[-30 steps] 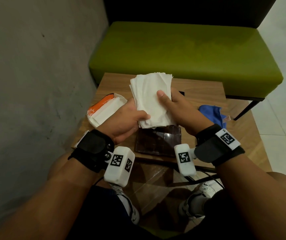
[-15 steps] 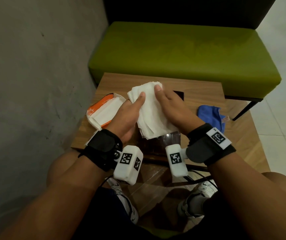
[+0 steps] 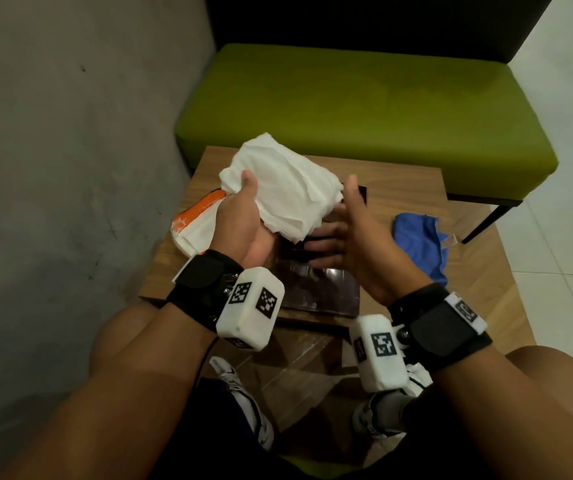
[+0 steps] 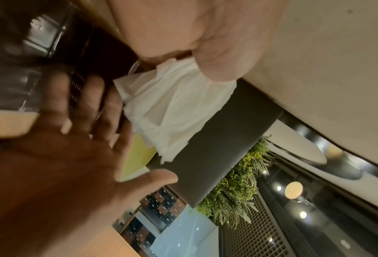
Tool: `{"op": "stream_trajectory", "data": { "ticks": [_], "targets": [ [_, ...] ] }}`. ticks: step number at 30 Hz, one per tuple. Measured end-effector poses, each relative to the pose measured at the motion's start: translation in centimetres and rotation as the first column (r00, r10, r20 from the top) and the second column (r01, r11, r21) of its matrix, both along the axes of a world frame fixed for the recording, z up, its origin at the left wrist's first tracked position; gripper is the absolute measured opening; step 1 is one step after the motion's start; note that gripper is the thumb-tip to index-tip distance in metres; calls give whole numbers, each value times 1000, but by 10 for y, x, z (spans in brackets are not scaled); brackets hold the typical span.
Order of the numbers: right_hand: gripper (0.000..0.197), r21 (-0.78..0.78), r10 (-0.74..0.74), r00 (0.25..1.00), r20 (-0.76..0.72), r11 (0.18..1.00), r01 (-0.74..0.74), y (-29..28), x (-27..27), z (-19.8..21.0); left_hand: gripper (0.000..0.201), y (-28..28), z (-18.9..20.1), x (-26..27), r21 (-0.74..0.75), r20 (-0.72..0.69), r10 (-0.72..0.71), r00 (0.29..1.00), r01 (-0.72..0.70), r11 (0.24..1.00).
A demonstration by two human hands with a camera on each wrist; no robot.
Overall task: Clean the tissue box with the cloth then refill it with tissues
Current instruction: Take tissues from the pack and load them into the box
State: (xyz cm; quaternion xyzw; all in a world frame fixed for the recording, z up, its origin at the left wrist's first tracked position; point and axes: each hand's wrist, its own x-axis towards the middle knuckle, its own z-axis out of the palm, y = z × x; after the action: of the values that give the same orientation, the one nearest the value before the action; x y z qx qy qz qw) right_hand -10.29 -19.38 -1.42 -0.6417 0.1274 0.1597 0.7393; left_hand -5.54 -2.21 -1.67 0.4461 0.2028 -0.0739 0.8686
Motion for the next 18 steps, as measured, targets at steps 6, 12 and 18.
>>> {"op": "stream_trajectory", "data": {
  "ticks": [6,12,18],
  "targets": [
    [42,124,-57,981,185,992,35,18,4,2,30,-21,0,-13,-116,8,1,1000,0,993],
    [45,4,-39,962,270,999,40,-1,14,-2,44,11,8,-21,-79,25,-285,958,286,955],
    [40,-79,174,958,228,984,-159,-21,13,6,44,26,18,-15,215,-64,-408,911,412,885]
  ]
}}
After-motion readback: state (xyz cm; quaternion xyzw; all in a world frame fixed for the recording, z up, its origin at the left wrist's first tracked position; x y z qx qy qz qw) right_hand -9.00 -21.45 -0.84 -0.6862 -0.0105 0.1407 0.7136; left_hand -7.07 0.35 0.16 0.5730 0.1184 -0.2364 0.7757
